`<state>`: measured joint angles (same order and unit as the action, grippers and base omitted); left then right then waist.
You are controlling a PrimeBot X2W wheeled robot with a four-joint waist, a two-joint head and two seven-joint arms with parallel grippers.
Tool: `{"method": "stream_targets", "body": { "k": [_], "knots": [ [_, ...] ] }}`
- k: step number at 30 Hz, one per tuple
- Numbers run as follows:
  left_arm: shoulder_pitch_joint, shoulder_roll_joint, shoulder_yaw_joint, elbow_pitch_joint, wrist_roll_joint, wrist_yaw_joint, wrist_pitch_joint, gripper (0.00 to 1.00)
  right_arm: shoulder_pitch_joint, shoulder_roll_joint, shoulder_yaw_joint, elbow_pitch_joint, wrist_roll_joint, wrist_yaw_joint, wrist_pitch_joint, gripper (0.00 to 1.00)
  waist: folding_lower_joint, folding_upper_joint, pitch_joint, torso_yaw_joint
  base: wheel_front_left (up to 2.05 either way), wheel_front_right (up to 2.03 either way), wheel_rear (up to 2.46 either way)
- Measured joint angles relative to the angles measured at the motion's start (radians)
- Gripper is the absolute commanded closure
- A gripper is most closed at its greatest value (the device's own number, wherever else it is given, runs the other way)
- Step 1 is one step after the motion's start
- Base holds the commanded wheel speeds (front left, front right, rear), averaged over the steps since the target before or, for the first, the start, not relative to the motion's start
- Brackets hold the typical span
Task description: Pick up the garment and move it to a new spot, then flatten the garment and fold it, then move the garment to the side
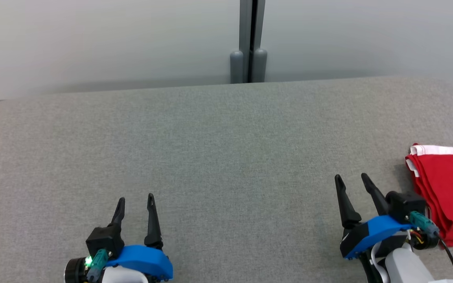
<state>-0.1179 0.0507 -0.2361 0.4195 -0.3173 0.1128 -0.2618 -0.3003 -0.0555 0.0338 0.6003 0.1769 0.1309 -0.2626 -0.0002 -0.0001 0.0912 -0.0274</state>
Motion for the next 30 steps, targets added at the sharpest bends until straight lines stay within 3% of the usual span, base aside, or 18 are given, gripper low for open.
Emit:
{"method": "stream_targets", "body": {
  "k": [10,11,17,30],
  "knots": [
    [0.064,0.0,0.04,-0.019,-0.03,-0.053,0.0,0.0,0.046,0.005,0.041,-0.005,-0.01,0.0,0.0,0.0,0.0001,0.0,-0.067,0.01,0.0,0.0,0.0],
    [0.07,0.0,0.04,-0.018,-0.033,-0.054,0.0,1.0,0.048,0.005,0.044,-0.002,-0.01,0.0,0.0,1.0,0.0,0.0,-0.071,0.009,0.0,0.0,0.0],
    [0.106,0.0,0.035,0.022,-0.053,-0.058,0.014,1.0,0.083,0.009,0.039,0.035,0.008,0.0,0.017,1.0,0.0002,0.0,-0.073,0.011,0.0,0.0,0.0],
    [0.104,0.0,0.091,-0.007,-0.267,-0.088,0.076,1.0,0.098,0.01,0.007,-0.028,0.254,0.0,0.078,1.0,0.0003,0.0,-0.074,0.012,0.0,0.0,0.0]
  ]
}}
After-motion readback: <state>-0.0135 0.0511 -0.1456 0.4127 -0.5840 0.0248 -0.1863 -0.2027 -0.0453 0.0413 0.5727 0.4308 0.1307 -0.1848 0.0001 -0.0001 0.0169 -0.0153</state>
